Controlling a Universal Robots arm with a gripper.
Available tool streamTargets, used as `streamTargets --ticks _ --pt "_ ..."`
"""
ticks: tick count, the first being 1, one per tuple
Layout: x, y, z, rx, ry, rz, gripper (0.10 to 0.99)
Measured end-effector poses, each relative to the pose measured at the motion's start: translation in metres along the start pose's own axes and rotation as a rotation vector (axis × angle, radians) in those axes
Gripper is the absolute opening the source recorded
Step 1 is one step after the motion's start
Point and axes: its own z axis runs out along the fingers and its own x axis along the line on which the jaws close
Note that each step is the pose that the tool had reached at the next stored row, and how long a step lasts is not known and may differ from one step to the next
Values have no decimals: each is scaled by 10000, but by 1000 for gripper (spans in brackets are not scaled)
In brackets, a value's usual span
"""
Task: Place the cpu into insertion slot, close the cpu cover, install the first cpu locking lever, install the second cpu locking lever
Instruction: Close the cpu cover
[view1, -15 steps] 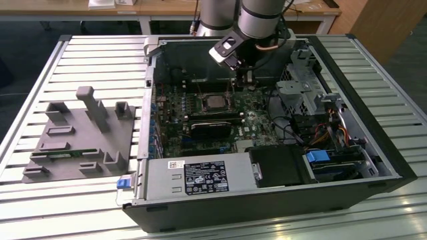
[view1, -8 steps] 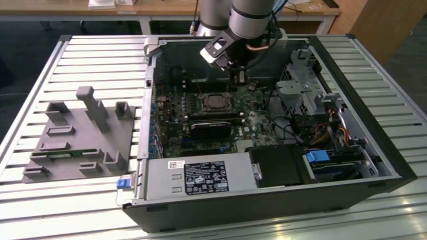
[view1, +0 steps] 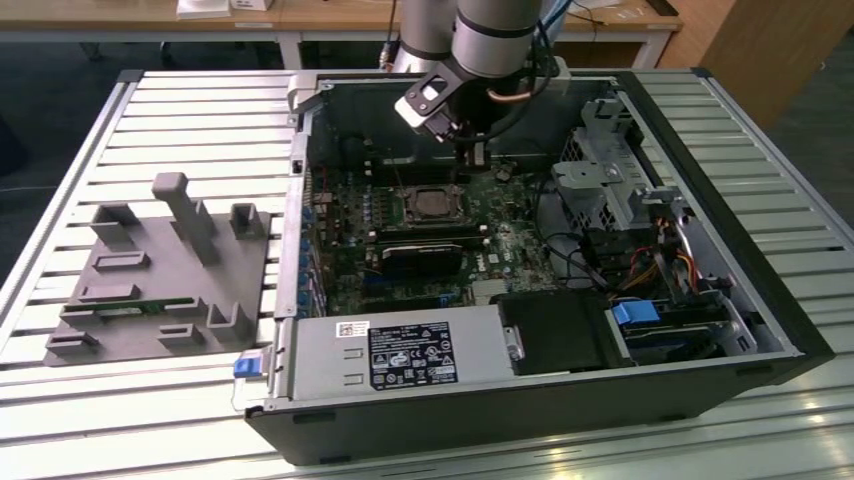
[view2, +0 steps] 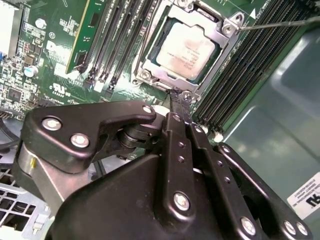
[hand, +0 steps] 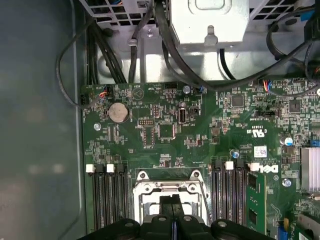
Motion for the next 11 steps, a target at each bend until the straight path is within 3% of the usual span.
streamTargets --ticks 9,11 --pt "-13 -187 19 -306 38 -18 106" --pt "-16 -214 32 -328 40 -20 106"
